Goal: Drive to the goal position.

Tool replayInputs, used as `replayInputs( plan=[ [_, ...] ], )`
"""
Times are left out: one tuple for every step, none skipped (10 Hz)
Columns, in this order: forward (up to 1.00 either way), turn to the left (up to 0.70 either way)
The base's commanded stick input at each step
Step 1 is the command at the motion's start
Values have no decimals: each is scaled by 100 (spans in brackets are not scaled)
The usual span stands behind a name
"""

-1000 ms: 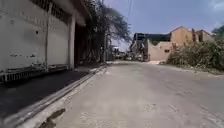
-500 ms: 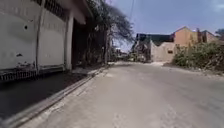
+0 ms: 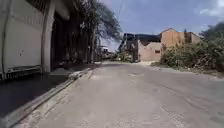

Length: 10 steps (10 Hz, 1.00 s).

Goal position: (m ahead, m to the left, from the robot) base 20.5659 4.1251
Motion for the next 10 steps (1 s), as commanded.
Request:
replayInputs(
  plan=[
    [100,-34],
    [100,-38],
    [100,-40],
    [100,-40],
    [100,-40],
    [100,-34],
    [100,-23],
    [100,0],
    [100,0],
    [100,1]
  ],
)
